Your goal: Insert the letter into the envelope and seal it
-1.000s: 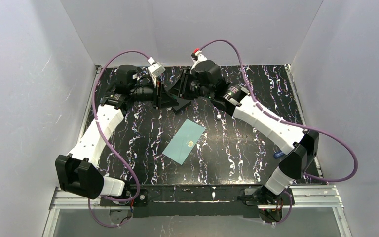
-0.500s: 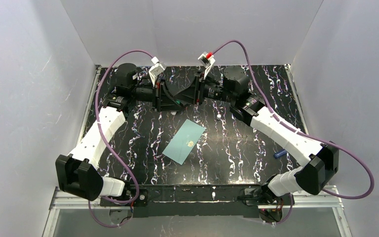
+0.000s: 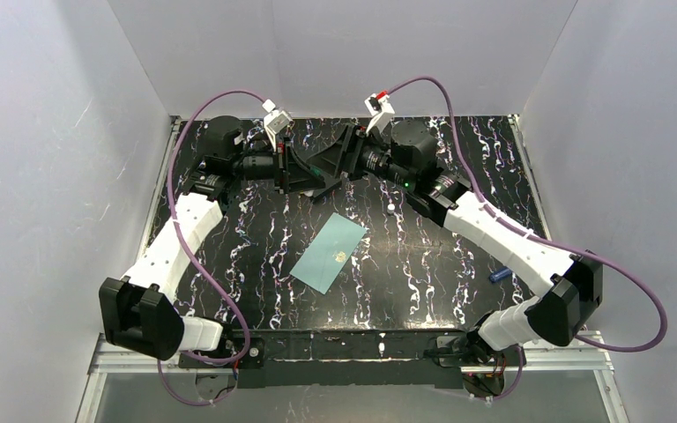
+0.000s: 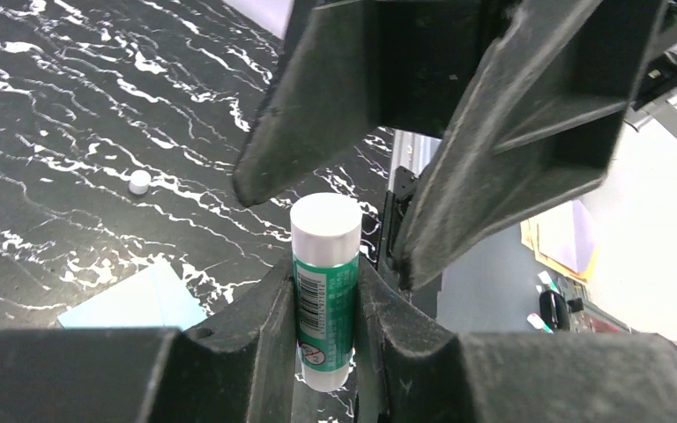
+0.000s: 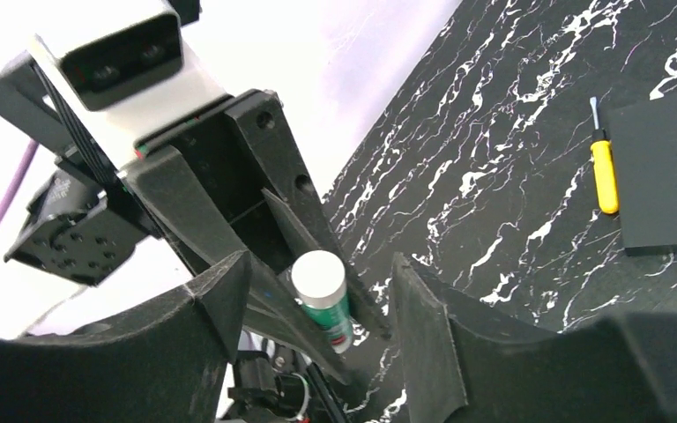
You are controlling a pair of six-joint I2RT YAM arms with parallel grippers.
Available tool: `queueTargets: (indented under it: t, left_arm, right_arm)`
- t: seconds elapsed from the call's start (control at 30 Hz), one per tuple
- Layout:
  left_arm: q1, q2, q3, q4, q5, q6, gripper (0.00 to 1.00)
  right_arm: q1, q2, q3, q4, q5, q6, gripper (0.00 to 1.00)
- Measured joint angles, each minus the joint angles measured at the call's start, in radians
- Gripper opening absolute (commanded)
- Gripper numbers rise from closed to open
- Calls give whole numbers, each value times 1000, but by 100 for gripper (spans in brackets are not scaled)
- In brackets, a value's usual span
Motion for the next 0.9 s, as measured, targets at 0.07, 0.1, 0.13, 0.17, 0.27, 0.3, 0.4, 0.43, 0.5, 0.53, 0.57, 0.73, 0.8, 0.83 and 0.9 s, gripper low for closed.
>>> queueTargets:
  t: [0.07, 0.1, 0.13, 0.17, 0.27, 0.3, 0.4, 0.43, 0.5, 0.53, 0.57, 0.73, 0.8, 0.83, 0.9]
  left_arm:
    - [0, -5, -15, -5, -35, 6, 0]
    - [0, -6, -20, -10, -51, 10, 0]
    - [0, -7, -23, -16, -65, 13, 0]
    - [0, -7, -24, -22, -79, 16, 0]
    - [0, -9, -24, -30, -108, 24, 0]
    - [0, -11, -24, -32, -114, 26, 0]
    - [0, -14, -24, -39, -126, 30, 0]
    - [0, -15, -24, -40, -128, 31, 0]
    - [0, -15, -24, -41, -130, 32, 0]
    - [0, -15, -24, -44, -133, 33, 0]
    - [0, -15, -24, -50, -136, 33, 0]
    - [5, -17, -25, -58, -121, 18, 0]
    - [10, -16, -24, -63, -74, 18, 0]
    - [11, -14, -21, -67, -43, 15, 0]
    - [12, -8, -15, -53, 40, -7, 0]
  right_arm:
    - [3, 0, 2, -4, 24, 23, 56]
    - [5, 3, 7, -14, 31, 32, 53]
    - [6, 9, 19, -27, 34, 40, 52]
    - [6, 19, 35, -40, 37, 47, 51]
    - [8, 53, 80, -76, 42, 55, 56]
    - [9, 61, 89, -87, 43, 55, 56]
    - [13, 83, 108, -131, 50, 57, 51]
    - [14, 89, 114, -145, 50, 57, 44]
    - [16, 102, 127, -170, 50, 55, 27]
    - [18, 105, 128, -171, 47, 61, 14]
    - [19, 106, 130, -171, 47, 57, 8]
    - [20, 101, 111, -139, 27, 14, 1]
    - [18, 85, 72, -81, -16, -15, 1]
    - [16, 71, 45, -45, -48, -31, 1]
    - [6, 42, 2, 24, -129, -62, 1]
